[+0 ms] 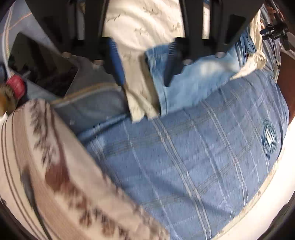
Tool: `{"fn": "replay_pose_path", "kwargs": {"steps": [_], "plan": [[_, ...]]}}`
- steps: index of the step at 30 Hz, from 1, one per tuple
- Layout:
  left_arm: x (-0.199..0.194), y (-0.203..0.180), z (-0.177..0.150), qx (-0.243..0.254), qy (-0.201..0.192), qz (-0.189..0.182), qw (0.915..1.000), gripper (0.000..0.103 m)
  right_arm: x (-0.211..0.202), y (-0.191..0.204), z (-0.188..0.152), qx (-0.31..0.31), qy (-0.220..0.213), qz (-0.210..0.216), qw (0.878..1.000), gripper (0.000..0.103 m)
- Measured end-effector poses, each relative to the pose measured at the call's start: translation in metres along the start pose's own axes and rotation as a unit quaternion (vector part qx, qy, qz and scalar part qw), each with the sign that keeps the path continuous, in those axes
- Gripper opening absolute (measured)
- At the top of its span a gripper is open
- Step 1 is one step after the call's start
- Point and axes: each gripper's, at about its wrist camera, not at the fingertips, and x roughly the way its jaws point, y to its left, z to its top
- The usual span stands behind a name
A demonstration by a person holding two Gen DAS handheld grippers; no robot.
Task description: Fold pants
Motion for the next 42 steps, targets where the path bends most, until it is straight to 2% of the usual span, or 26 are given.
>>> {"fn": "replay_pose_path", "kwargs": {"steps": [1, 5, 7, 12, 16, 19, 20, 21, 22, 23, 25, 29, 34, 35, 37, 39, 42], "plan": [[0.002, -0.005, 0.003, -0.001, 0.0, -0.001, 1.0, 0.083, 0.004, 0.002, 0.008, 0.002, 0.006, 0.005, 1.0, 0.055], [0.034, -0.024, 0.008, 0.002, 0.038, 0.005, 0.9993, 0.083, 0.034, 0.018, 0.023, 0.014, 0.034, 0.034, 0.999, 0.055], [0.049, -0.029, 0.008, -0.004, 0.054, -0.003, 0.9985, 0.083, 0.057, 0.031, 0.032, 0.013, 0.054, 0.038, 0.998, 0.057], [0.058, -0.016, 0.023, -0.045, 0.041, -0.029, 0.9977, 0.083, 0.095, 0.056, 0.041, -0.03, 0.087, 0.019, 0.996, 0.059], [0.083, -0.007, 0.03, -0.079, 0.068, -0.038, 0.9938, 0.083, 0.132, 0.071, 0.042, -0.052, 0.112, -0.007, 0.992, 0.064], [0.108, -0.012, 0.033, -0.095, 0.093, -0.049, 0.9899, 0.083, 0.148, 0.077, 0.039, -0.065, 0.12, -0.013, 0.991, 0.063], [0.116, -0.019, 0.035, -0.096, 0.099, -0.056, 0.9889, 0.082, 0.151, 0.08, 0.038, -0.072, 0.122, -0.016, 0.99, 0.058], [0.121, -0.025, 0.037, -0.09, 0.097, -0.055, 0.9896, 0.081, 0.151, 0.083, 0.037, -0.084, 0.119, -0.027, 0.989, 0.036], [0.121, -0.031, 0.039, -0.081, 0.09, -0.049, 0.9914, 0.067, 0.151, 0.086, 0.036, -0.092, 0.12, -0.033, 0.988, 0.007], [0.117, -0.041, 0.041, -0.063, 0.076, -0.037, 0.9944, 0.042, 0.148, 0.088, 0.036, -0.094, 0.121, -0.033, 0.988, 0.007], [0.107, -0.052, 0.043, -0.035, 0.065, -0.031, 0.9968, 0.01, 0.128, 0.092, 0.039, -0.098, 0.09, -0.029, 0.991, 0.007], [0.058, -0.073, 0.033, 0.035, -0.003, 0.01, 0.9993, 0.008, 0.059, 0.098, 0.042, -0.103, 0.026, -0.002, 0.994, 0.007], [-0.026, -0.087, -0.008, 0.104, -0.088, 0.004, 0.9907, 0.008, -0.031, 0.092, 0.019, -0.109, -0.036, 0.021, 0.993, 0.007], [-0.038, -0.088, -0.017, 0.116, -0.098, 0.001, 0.9885, 0.008, -0.057, 0.085, 0.004, -0.11, -0.052, 0.029, 0.992, 0.007], [-0.06, -0.084, -0.044, 0.141, -0.107, -0.009, 0.9842, 0.008, -0.088, 0.073, -0.018, -0.119, -0.069, 0.031, 0.99, 0.007], [-0.073, -0.074, -0.074, 0.167, -0.102, -0.017, 0.9805, 0.009, -0.121, 0.049, -0.054, -0.118, -0.082, 0.025, 0.989, 0.007], [-0.069, -0.058, -0.113, 0.19, -0.078, -0.026, 0.9783, 0.009, -0.141, 0.009, -0.109, -0.092, -0.079, 0.007, 0.993, 0.008]]}}
